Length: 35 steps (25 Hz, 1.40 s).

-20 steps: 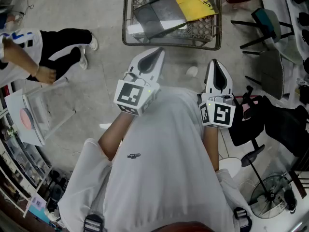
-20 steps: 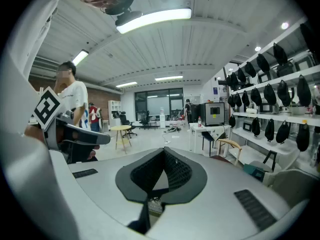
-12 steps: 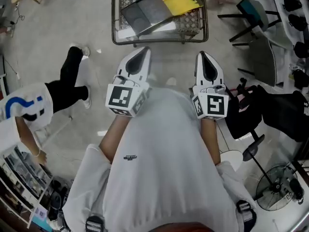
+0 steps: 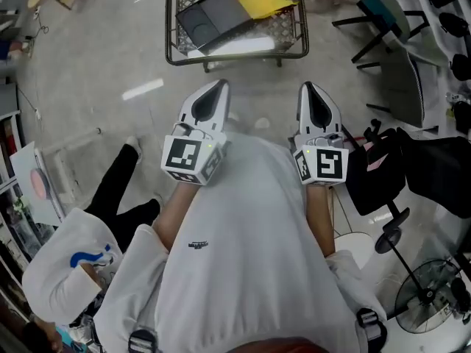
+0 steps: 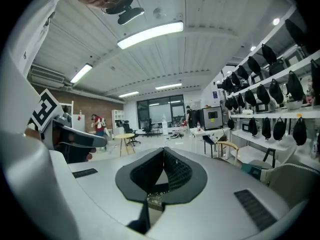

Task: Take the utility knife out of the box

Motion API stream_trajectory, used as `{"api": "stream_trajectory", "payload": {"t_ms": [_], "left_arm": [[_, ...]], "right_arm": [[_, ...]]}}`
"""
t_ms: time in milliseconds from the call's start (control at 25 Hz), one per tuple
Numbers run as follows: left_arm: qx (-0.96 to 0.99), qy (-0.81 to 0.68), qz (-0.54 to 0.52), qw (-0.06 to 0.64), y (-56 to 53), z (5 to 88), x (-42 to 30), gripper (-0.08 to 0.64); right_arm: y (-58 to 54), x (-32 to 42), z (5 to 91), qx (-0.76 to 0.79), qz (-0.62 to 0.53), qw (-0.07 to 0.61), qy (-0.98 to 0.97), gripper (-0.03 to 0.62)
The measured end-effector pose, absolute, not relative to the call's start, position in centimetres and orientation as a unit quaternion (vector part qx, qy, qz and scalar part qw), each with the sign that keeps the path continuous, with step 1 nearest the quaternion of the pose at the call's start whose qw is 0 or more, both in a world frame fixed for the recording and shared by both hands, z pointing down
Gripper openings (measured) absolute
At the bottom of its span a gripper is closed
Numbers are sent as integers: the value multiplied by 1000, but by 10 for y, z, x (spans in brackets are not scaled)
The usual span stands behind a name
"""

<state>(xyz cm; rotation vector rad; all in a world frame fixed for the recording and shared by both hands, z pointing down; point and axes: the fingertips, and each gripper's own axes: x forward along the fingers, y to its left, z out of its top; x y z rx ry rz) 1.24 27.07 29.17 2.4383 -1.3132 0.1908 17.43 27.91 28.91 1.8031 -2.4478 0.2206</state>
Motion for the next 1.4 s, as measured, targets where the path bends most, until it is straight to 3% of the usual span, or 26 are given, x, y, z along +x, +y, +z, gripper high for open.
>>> {"api": "stream_trajectory", "payload": {"t_ms": [600, 1400], "left_arm": [[862, -467, 84, 178, 250, 298, 49, 2], [882, -437, 55, 165, 27, 283, -79, 2]], "right_arm": [[259, 206, 308, 583, 93, 41, -806, -1], [37, 85, 296, 607, 63, 72, -789, 0]]}}
